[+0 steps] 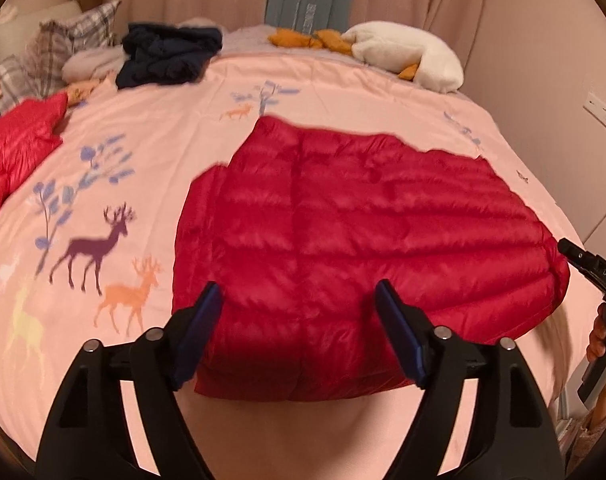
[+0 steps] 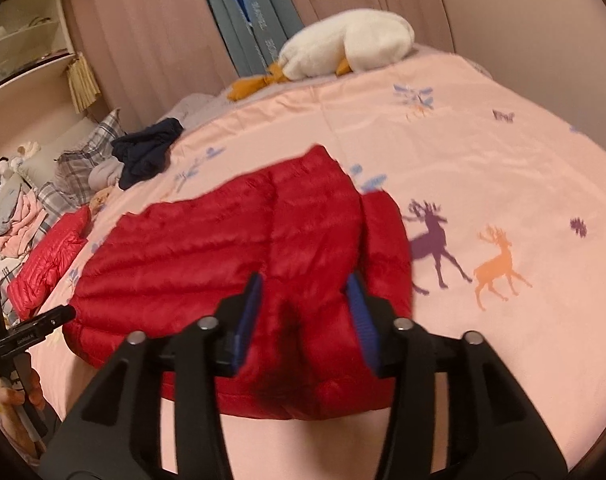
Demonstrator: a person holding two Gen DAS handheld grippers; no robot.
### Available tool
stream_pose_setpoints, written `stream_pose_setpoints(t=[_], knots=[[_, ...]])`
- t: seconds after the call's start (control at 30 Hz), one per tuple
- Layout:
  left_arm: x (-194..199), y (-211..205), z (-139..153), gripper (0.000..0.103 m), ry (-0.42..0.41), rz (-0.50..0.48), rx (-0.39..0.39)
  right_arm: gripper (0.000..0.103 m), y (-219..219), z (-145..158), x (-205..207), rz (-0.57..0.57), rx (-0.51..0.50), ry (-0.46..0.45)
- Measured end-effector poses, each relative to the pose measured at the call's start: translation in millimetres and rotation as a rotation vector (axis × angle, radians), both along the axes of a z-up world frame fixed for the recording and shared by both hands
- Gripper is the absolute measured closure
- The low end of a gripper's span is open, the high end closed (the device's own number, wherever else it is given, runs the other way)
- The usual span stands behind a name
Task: Fold large clothes
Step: 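Pinch the folded edge with the right gripper and straighten it, then open the right gripper and hold both grippers above the jacket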
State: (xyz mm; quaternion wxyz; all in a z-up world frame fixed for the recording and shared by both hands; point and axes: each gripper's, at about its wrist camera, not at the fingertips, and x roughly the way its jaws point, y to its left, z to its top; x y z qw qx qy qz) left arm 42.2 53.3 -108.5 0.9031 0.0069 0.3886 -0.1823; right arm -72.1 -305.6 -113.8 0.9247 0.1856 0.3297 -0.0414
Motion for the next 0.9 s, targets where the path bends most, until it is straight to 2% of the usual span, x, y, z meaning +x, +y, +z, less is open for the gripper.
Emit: stream_pose_setpoints(t=[0.2,0.37,0.47,0.7,0.9], knots=[[4,-23,11,0.019,-0.044,-0.031,-0.008,0.047,36,17,15,0.1,-0.069,-0.057],[8,-44,6,0.019,-0.051,-0.052,0.02,0.047,65,15,32,0.161,-0.145,-0.051],[12,-52,-2,0.019,-0.043,-0.056,0.05,0.047,75,6,40,0.18,-0.163,-0.028],[17,-55,-18,0.017,-0.015,-0.077,0.086,0.046,82,-27,50,0.205,-0.174,0.086],[17,-56,-27,0.017,-0.004,-0.09,0.097,0.046,84,-37,50,0.216,-0.187,0.12]])
